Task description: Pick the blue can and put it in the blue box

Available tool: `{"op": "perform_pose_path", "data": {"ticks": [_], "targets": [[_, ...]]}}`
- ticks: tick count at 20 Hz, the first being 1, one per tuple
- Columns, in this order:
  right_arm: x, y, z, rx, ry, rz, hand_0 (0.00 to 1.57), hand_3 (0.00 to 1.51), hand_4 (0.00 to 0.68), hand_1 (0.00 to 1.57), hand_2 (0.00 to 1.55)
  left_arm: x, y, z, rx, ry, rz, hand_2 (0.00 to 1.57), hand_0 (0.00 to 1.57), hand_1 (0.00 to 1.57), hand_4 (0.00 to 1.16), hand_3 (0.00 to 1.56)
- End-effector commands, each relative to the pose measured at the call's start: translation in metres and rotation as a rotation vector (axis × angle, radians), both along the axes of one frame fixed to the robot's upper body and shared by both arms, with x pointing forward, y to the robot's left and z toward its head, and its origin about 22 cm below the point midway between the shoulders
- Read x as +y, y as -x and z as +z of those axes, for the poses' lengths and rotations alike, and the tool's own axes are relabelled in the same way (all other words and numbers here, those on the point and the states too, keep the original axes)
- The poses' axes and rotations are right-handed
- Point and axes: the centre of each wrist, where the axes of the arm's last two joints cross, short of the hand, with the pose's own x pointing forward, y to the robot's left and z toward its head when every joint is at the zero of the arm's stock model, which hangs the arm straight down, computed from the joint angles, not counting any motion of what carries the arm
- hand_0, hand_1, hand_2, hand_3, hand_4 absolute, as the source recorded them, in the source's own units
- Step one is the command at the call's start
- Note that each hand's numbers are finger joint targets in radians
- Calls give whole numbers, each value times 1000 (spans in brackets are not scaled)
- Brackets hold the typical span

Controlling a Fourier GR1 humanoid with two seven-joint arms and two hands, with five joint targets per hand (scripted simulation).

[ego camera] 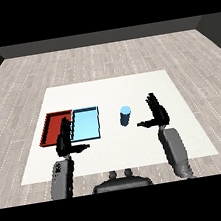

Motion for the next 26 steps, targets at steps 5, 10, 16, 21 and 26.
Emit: {"op": "perform_pose_path", "data": {"ticks": [5,10,16,21,26], "targets": [[8,-30,-15,-69,-35,41,0,0,0,0,0,-20,-1,-14,-147,32,-16,0,0,0,0,0],[-15,-17,-20,-75,-63,22,0,0,0,0,0,-5,-13,-14,-131,95,-20,0,0,0,0,0],[-25,-39,-20,-24,-89,33,0,0,0,0,0,-7,8,-36,-118,77,-4,0,0,0,0,0],[-7,-39,-17,40,-104,62,0,0,0,0,0,-11,2,-5,-104,79,-22,0,0,0,0,0],[-10,-56,-24,64,-121,29,0,0,0,0,0,21,5,7,-110,79,-2,0,0,0,0,0]]}}
